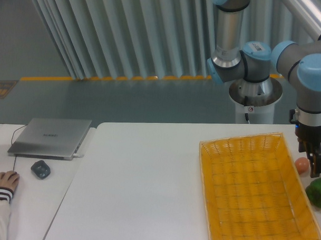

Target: Place the yellow pepper on the table

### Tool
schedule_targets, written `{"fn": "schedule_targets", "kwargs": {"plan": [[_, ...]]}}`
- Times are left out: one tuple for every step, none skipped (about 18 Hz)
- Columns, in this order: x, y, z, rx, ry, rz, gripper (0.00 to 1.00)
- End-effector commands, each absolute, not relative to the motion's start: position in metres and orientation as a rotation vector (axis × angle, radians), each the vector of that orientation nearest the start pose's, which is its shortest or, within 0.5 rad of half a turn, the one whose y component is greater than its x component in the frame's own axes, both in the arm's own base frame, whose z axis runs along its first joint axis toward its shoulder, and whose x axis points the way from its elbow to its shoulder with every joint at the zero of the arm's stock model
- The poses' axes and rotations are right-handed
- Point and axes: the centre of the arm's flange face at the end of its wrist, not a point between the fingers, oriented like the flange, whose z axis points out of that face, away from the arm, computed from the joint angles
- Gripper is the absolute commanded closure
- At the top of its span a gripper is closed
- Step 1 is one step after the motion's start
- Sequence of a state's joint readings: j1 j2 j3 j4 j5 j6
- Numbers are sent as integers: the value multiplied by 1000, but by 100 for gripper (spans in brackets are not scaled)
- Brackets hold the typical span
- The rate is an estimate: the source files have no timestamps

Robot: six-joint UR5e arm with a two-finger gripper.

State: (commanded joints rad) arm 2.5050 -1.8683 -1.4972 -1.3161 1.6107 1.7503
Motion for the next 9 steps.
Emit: {"fn": "schedule_targets", "kwargs": {"plan": [[-413,466,384,-2913,1259,57,0],[-413,466,383,-2914,1259,55,0],[-413,467,383,-2910,1257,53,0],[-413,467,383,-2907,1259,52,0],[-413,467,383,-2908,1257,52,0],[-413,467,383,-2907,1256,52,0],[-413,467,383,-2906,1258,52,0],[-413,467,383,-2906,1258,52,0],[-413,467,383,-2906,1258,52,0]]}}
